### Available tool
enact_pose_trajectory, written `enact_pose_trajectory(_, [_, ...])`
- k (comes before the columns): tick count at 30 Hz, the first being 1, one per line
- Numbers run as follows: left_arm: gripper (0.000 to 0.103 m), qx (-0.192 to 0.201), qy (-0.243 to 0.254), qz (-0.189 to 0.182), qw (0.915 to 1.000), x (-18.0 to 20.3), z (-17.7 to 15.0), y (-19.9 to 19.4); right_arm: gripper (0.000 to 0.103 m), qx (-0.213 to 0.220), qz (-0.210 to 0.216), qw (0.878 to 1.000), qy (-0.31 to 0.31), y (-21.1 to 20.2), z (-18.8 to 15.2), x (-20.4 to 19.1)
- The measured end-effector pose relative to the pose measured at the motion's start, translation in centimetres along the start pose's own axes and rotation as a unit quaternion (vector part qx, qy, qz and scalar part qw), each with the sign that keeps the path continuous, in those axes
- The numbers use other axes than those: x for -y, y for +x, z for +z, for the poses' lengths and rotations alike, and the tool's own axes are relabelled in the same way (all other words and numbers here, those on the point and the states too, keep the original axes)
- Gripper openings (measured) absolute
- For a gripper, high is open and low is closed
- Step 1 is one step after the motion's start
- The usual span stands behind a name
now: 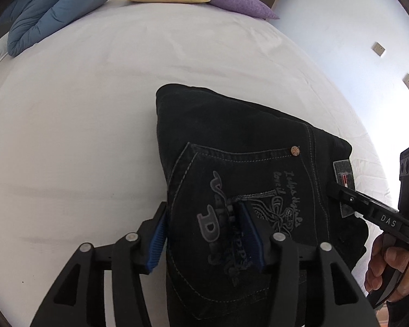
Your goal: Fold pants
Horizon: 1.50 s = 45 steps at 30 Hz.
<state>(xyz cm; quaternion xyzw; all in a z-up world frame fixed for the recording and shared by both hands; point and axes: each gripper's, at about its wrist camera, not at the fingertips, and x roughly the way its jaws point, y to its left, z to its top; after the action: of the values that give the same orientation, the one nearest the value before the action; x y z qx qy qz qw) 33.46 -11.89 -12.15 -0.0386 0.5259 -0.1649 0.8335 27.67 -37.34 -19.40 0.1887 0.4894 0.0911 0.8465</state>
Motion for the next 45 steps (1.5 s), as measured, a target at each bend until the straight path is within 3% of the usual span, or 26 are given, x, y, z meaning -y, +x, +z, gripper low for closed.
enact_pose_trajectory(3, [0.057, 0.017, 0.006, 0.006, 0.9998, 0.1, -0.5, -1.7, 0.050, 0.006, -0.031, 0.999, -0.007, -1.6, 0.0, 0.0])
enact_pose_trajectory(5, [0.074, 0.056, 0.004, -0.001, 0.9984, 0.0, -1.0, -4.5, 0.050, 0.023, -0.041, 0.999, -0.018, -3.3, -0.2, -0.8])
enact_pose_trajectory(6, [0.091, 0.080, 0.003, -0.003, 0.9968, 0.0, -1.2, -6.2, 0.050, 0.041, -0.049, 0.998, -0.027, -4.8, -0.5, -1.4])
enact_pose_trajectory(7, [0.100, 0.103, 0.006, 0.003, 0.9947, 0.1, -1.5, -7.7, 0.050, 0.062, -0.061, 0.995, -0.040, -6.3, -0.9, -2.3])
enact_pose_trajectory(10, [0.103, 0.194, 0.038, 0.041, 0.9793, 2.0, -3.2, -13.7, 0.050, 0.137, -0.088, 0.984, -0.072, -11.7, -3.0, -5.4])
enact_pose_trajectory(12, [0.103, 0.266, 0.062, 0.066, 0.9597, 3.6, -5.3, -18.6, 0.053, 0.194, -0.113, 0.970, -0.089, -15.6, -4.5, -7.6])
enact_pose_trajectory(14, [0.103, 0.327, 0.080, 0.080, 0.9382, 5.0, -6.3, -22.5, 0.062, 0.254, -0.134, 0.952, -0.101, -19.3, -5.7, -10.6])
enact_pose_trajectory(16, [0.103, 0.407, 0.092, 0.118, 0.9013, 6.6, -8.1, -27.1, 0.085, 0.336, -0.154, 0.921, -0.120, -23.7, -7.6, -12.9])
enact_pose_trajectory(17, [0.103, 0.433, 0.094, 0.132, 0.8867, 7.1, -8.9, -28.9, 0.091, 0.375, -0.165, 0.903, -0.130, -25.7, -8.5, -13.8])
enact_pose_trajectory(18, [0.103, 0.464, 0.097, 0.147, 0.8682, 7.7, -9.8, -30.9, 0.103, 0.420, -0.179, 0.878, -0.140, -27.8, -9.7, -15.0])
enact_pose_trajectory(19, [0.103, 0.480, 0.099, 0.159, 0.8572, 8.4, -10.3, -32.6, 0.103, 0.452, -0.188, 0.859, -0.147, -29.5, -10.6, -15.9])
enact_pose_trajectory(20, [0.103, 0.480, 0.100, 0.168, 0.8554, 8.8, -10.2, -33.8, 0.103, 0.473, -0.190, 0.847, -0.151, -31.1, -11.2, -16.7])
enact_pose_trajectory(23, [0.103, 0.446, 0.096, 0.181, 0.8714, 9.2, -9.0, -36.1, 0.103, 0.495, -0.173, 0.840, -0.138, -35.4, -12.0, -18.2])
enact_pose_trajectory(25, [0.103, 0.458, 0.081, 0.211, 0.8597, 9.6, -9.9, -37.9, 0.103, 0.514, -0.162, 0.832, -0.134, -37.6, -13.1, -19.0])
enact_pose_trajectory(27, [0.103, 0.489, 0.064, 0.238, 0.8371, 9.5, -11.3, -39.7, 0.103, 0.534, -0.157, 0.820, -0.134, -40.1, -14.2, -19.4])
enact_pose_trajectory(28, [0.103, 0.496, 0.050, 0.249, 0.8304, 9.2, -11.9, -40.8, 0.103, 0.539, -0.155, 0.817, -0.136, -40.9, -14.5, -19.7])
enact_pose_trajectory(29, [0.103, 0.495, 0.036, 0.258, 0.8291, 9.1, -12.0, -41.4, 0.103, 0.540, -0.151, 0.817, -0.138, -42.0, -15.0, -19.8])
enact_pose_trajectory(30, [0.103, 0.486, 0.024, 0.263, 0.8333, 8.8, -11.9, -41.9, 0.103, 0.535, -0.151, 0.819, -0.139, -42.9, -15.3, -19.8])
enact_pose_trajectory(34, [0.103, 0.424, -0.011, 0.239, 0.8734, 7.1, -10.5, -41.5, 0.103, 0.486, -0.139, 0.849, -0.153, -44.5, -15.6, -20.7])
enact_pose_trajectory(39, [0.103, 0.349, -0.002, 0.215, 0.9123, 6.7, -9.3, -37.3, 0.103, 0.445, -0.181, 0.863, -0.157, -44.3, -17.2, -21.5])
enact_pose_trajectory(45, [0.103, 0.287, -0.007, 0.204, 0.9360, 6.6, -10.3, -33.1, 0.103, 0.344, -0.188, 0.914, -0.107, -38.3, -15.7, -19.7])
